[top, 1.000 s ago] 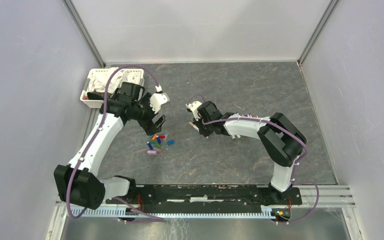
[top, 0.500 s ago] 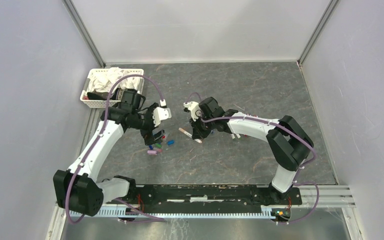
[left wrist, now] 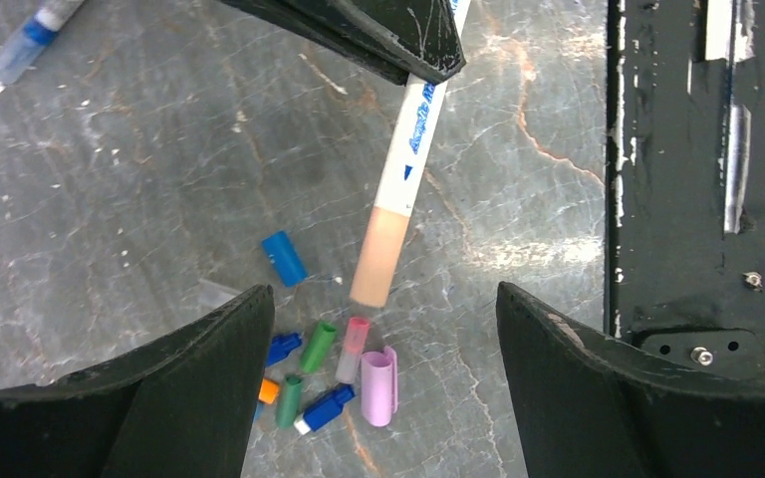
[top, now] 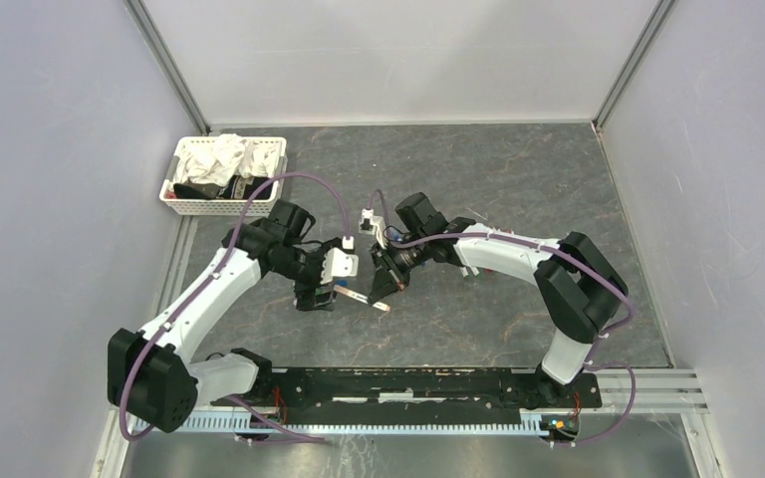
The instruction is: Open the pen caps
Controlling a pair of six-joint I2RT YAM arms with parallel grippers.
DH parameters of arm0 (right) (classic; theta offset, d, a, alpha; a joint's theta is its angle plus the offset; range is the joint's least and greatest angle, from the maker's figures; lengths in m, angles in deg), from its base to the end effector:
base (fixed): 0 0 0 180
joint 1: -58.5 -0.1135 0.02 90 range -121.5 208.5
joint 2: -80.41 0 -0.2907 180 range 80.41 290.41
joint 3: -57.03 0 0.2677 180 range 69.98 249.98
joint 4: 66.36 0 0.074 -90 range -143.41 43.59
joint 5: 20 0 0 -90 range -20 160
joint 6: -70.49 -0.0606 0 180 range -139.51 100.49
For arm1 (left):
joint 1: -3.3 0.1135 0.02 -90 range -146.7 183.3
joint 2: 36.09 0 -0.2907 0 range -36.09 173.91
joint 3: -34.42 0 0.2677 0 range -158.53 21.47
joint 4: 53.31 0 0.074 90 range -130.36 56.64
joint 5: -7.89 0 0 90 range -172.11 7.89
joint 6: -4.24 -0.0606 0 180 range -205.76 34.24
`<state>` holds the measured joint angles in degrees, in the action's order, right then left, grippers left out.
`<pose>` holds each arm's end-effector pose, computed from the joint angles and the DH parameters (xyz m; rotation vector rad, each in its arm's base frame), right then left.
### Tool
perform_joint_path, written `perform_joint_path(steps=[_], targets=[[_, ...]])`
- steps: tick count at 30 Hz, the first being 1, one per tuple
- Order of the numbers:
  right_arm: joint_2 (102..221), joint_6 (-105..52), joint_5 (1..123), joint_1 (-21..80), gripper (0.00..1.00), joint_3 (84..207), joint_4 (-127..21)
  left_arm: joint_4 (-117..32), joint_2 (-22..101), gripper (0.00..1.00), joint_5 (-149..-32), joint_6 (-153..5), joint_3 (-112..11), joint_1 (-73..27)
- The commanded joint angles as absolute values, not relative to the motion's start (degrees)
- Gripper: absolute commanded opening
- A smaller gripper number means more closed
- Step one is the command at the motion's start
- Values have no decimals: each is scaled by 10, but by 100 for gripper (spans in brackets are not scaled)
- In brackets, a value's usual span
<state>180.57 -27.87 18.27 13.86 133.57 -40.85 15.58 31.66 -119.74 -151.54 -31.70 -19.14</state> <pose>0.2437 0.3076 0.2080 -1.2048 2.2301 1.4969 0.1876 -0.1175 0.2599 1.8591 1.7061 -0.6380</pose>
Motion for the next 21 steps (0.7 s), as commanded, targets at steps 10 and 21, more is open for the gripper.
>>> perform_joint_path(steps=[10,21], targets=[[1842,-294,91,119,0,1380,-407,151,331,57,-1229,-1538,-296,-233],[1849,-314,92,116,4,1390,-418,156,343,4,-1202,-1543,-295,-246]])
